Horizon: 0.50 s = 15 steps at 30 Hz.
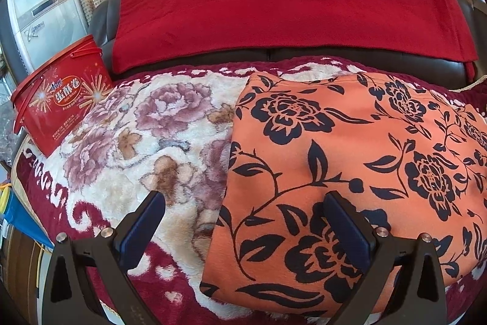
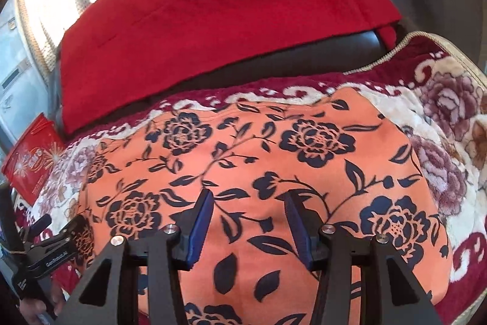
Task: Fold small clothes
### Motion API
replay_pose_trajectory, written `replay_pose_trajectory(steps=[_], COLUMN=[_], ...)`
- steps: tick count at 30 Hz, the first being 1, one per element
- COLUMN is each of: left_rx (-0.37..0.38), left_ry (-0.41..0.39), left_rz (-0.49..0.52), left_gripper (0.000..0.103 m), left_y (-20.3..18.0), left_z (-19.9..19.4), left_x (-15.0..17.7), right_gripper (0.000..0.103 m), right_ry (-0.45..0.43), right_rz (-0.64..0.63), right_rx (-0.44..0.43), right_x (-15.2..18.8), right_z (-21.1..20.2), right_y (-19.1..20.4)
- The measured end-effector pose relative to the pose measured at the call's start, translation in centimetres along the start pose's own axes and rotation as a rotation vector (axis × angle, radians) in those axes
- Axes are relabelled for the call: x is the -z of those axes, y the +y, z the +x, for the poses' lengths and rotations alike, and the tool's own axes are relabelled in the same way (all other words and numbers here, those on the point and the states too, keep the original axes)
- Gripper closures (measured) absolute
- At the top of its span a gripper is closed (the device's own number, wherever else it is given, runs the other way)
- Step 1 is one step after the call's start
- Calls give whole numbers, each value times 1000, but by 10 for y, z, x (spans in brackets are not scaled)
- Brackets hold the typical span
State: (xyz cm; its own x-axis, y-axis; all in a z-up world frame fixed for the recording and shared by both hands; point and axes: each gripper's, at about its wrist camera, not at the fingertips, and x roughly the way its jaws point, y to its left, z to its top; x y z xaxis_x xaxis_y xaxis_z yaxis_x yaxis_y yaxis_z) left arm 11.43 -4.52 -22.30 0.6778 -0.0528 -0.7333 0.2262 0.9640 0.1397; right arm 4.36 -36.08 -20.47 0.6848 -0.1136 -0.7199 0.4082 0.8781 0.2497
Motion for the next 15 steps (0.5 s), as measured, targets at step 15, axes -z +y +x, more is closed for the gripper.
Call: replay_pose_trajectory(steps=[15], left_rx=[1], left_ry=[15], left_rz=[2], left_gripper=[0], left_y=[-1], left_z=[3], left_x=[2], right_gripper=[51], right_ry=[101], right_rz=[114], right_rx=[17], right_x=[1], right_z=[17], right_y=[-25])
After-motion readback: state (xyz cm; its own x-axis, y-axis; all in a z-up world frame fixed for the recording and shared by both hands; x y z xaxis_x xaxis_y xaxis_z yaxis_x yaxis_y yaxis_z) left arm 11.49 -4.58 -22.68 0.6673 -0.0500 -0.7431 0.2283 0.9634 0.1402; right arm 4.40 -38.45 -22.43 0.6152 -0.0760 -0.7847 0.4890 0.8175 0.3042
